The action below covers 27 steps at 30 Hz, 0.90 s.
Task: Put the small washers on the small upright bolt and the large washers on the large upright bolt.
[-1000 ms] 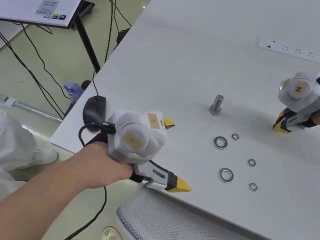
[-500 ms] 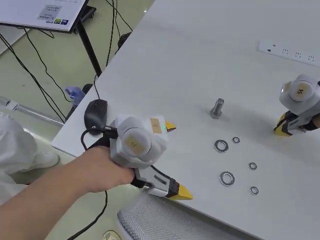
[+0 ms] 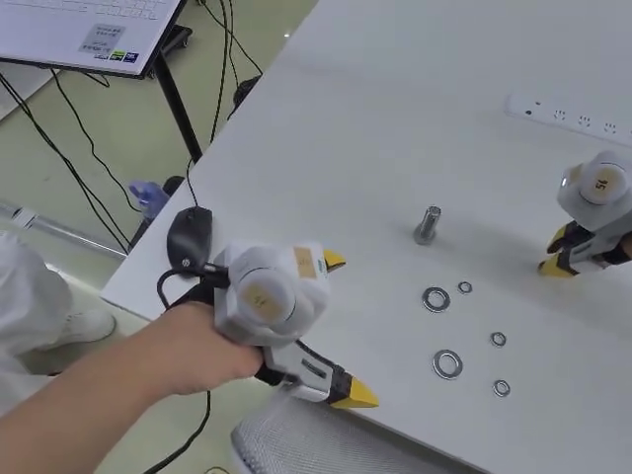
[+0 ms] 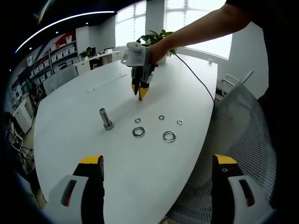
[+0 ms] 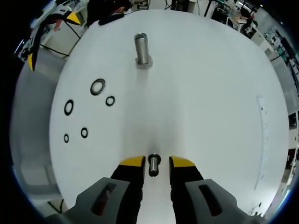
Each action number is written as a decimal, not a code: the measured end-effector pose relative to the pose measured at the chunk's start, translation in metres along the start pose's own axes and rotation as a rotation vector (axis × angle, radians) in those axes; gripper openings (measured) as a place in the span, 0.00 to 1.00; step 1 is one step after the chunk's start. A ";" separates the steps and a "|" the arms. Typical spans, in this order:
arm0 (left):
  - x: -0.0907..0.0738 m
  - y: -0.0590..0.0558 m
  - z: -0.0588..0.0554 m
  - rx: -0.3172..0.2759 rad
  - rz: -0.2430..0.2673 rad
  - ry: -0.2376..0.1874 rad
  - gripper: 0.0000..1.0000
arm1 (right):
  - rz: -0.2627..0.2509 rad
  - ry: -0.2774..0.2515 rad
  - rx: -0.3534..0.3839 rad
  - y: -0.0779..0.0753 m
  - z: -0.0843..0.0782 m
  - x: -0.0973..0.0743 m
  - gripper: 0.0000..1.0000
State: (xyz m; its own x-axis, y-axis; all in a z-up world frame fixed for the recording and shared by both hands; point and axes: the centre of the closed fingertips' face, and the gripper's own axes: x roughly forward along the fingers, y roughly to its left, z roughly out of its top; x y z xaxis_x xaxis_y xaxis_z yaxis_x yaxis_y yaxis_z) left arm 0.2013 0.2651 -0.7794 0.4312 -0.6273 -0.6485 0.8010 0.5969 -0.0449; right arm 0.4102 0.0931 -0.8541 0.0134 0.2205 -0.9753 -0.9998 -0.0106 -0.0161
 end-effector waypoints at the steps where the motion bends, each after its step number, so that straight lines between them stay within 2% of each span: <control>1: 0.000 0.000 0.000 -0.002 0.000 -0.002 0.97 | -0.001 -0.005 0.000 0.001 0.002 -0.003 0.23; 7: 0.000 -0.004 0.004 -0.011 -0.016 -0.009 0.99 | -0.003 -0.017 -0.009 0.003 0.010 -0.013 0.23; 14: -0.001 -0.005 0.003 0.004 -0.011 0.007 0.98 | -0.009 -0.020 -0.027 0.004 0.020 -0.024 0.24; 22: -0.004 -0.003 0.006 0.006 0.005 -0.003 0.95 | -0.003 -0.020 -0.069 0.015 0.034 -0.035 0.26; 25: -0.006 -0.003 0.007 0.010 0.007 -0.004 0.94 | -0.003 -0.035 -0.076 0.020 0.044 -0.039 0.27; 27: -0.007 -0.004 0.008 0.014 0.008 -0.006 0.94 | -0.026 -0.069 -0.104 0.020 0.056 -0.042 0.26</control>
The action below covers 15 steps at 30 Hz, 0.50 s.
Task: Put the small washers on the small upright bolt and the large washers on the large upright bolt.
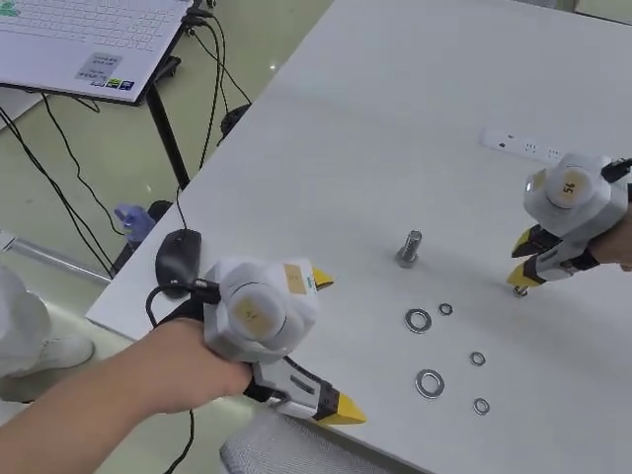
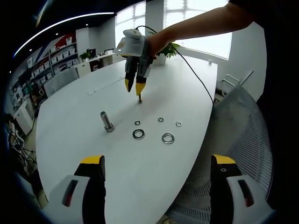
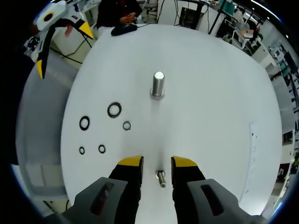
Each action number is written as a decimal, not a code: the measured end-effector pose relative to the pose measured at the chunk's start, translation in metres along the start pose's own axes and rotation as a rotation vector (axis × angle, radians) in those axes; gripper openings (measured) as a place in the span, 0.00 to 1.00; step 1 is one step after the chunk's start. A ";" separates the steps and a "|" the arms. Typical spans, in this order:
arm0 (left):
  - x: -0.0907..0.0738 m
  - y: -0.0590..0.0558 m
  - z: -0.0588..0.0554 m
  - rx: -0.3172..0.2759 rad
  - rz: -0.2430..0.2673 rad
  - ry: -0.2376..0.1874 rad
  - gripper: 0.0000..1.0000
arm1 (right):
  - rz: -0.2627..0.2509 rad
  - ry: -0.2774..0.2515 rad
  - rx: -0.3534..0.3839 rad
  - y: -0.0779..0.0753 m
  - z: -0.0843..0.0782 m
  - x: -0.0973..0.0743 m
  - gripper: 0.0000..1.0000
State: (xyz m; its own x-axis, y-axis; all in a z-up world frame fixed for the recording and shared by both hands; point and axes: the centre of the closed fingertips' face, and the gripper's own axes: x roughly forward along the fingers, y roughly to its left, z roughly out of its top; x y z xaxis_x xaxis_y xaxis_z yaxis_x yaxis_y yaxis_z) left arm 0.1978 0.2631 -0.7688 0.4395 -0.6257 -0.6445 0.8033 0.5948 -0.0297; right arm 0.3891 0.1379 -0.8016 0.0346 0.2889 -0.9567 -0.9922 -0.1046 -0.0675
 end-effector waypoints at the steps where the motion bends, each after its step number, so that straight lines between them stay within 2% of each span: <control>1: 0.000 -0.001 0.001 0.003 0.000 -0.002 0.93 | 0.004 0.000 0.002 0.002 0.003 0.000 0.26; 3: 0.000 -0.001 0.000 -0.001 -0.003 -0.003 0.93 | 0.008 -0.012 -0.010 0.005 0.010 0.000 0.26; 4: -0.001 -0.001 0.000 -0.002 -0.002 -0.003 0.93 | -0.006 -0.025 -0.042 0.005 0.016 0.001 0.26; 8: -0.002 -0.004 0.001 -0.013 -0.010 -0.015 0.92 | 0.011 -0.026 -0.057 0.013 0.026 0.004 0.26; 15: -0.003 -0.006 -0.001 -0.015 -0.016 -0.012 0.91 | 0.039 -0.018 -0.098 0.027 0.031 0.012 0.26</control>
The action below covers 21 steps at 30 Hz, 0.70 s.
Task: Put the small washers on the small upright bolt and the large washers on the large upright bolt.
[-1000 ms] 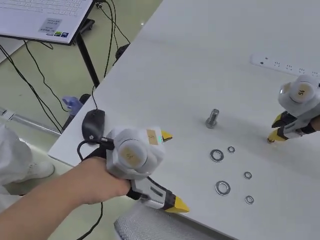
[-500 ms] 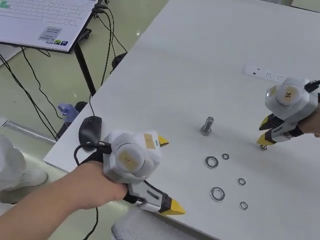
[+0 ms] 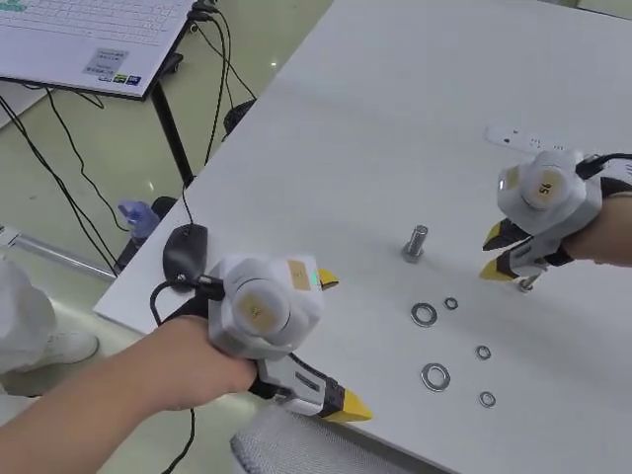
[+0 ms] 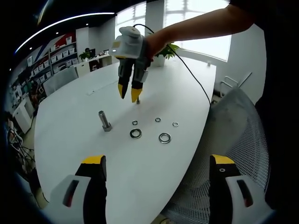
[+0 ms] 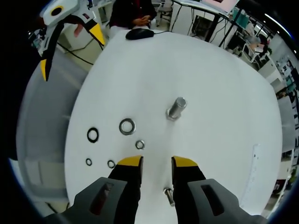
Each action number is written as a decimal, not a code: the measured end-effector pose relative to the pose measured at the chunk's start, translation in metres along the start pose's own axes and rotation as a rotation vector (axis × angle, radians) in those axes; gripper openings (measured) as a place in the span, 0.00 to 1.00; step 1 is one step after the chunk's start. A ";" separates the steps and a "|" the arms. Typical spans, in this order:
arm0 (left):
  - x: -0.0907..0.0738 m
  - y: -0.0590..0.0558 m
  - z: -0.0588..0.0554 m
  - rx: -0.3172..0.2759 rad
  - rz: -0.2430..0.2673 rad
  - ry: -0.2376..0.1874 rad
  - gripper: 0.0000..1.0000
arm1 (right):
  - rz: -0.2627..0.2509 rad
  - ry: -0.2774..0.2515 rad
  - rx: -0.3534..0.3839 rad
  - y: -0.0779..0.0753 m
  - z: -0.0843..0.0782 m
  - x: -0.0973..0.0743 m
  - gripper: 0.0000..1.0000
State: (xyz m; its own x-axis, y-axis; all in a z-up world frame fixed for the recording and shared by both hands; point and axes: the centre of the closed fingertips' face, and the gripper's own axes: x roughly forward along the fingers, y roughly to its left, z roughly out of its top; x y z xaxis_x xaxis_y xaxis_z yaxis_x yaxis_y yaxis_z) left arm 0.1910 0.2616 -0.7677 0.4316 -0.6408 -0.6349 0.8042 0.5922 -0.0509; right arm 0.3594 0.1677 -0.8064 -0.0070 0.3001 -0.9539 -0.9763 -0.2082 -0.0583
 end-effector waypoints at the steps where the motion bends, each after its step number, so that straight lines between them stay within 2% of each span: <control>1: 0.000 0.000 0.001 0.001 0.002 -0.002 0.91 | 0.004 -0.001 -0.001 0.002 0.000 0.001 0.26; 8: -0.001 0.001 0.004 0.005 0.008 -0.011 0.89 | 0.024 0.000 -0.006 0.013 0.001 0.011 0.26; 13: 0.000 0.001 0.007 0.002 0.003 -0.015 0.88 | 0.025 -0.026 0.022 0.015 0.002 0.021 0.26; 21: 0.001 0.000 0.006 0.004 0.002 -0.016 0.89 | 0.037 -0.005 0.018 0.021 -0.002 0.037 0.26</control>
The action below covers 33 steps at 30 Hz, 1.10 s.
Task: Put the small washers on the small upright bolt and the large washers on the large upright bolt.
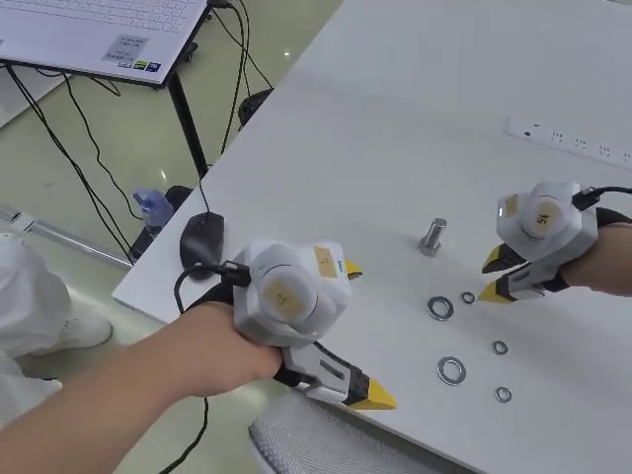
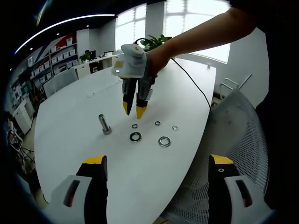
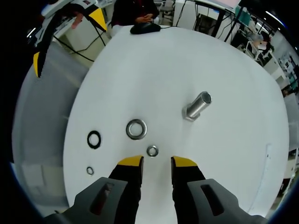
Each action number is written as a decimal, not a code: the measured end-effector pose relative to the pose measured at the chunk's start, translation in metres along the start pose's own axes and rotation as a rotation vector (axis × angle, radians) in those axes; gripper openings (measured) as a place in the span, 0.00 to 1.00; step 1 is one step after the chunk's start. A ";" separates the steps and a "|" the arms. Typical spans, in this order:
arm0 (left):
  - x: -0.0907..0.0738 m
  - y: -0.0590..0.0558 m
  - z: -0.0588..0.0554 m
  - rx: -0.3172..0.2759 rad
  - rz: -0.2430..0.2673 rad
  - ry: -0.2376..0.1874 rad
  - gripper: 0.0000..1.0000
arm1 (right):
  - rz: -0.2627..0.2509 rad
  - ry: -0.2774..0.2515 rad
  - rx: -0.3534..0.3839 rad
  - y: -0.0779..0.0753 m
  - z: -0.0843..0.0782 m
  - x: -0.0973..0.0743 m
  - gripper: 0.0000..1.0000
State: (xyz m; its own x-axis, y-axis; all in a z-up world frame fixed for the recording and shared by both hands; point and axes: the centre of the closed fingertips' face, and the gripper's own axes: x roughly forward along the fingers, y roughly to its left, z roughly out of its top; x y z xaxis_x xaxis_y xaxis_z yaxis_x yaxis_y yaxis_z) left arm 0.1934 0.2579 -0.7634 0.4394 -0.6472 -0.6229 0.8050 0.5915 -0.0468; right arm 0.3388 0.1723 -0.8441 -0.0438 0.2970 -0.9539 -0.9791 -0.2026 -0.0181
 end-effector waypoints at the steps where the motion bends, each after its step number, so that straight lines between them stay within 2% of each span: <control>1: 0.000 -0.001 -0.001 0.002 -0.001 0.002 0.89 | 0.001 0.003 -0.001 0.000 0.000 0.002 0.26; 8: 0.000 -0.004 -0.004 0.000 -0.014 0.013 0.90 | 0.006 0.010 0.001 0.004 -0.001 0.019 0.26; 13: 0.001 -0.005 -0.005 -0.006 -0.020 0.007 0.93 | 0.012 0.021 -0.001 0.007 -0.002 0.027 0.26; 16: 0.002 -0.009 -0.005 -0.005 -0.041 0.003 0.99 | 0.013 0.027 -0.006 0.007 -0.003 0.028 0.26; 21: 0.001 -0.006 -0.007 -0.001 -0.033 0.011 0.99 | 0.012 0.027 -0.001 0.007 -0.002 0.028 0.25; 33: -0.002 0.004 -0.007 -0.014 -0.003 0.002 0.97 | 0.007 0.036 0.013 0.004 -0.002 0.027 0.19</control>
State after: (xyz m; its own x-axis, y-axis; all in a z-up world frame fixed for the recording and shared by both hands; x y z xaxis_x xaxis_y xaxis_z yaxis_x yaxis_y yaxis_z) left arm 0.1934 0.2650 -0.7681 0.4362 -0.6483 -0.6240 0.8007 0.5961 -0.0596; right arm 0.3343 0.1774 -0.8711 -0.0440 0.2619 -0.9641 -0.9812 -0.1926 -0.0076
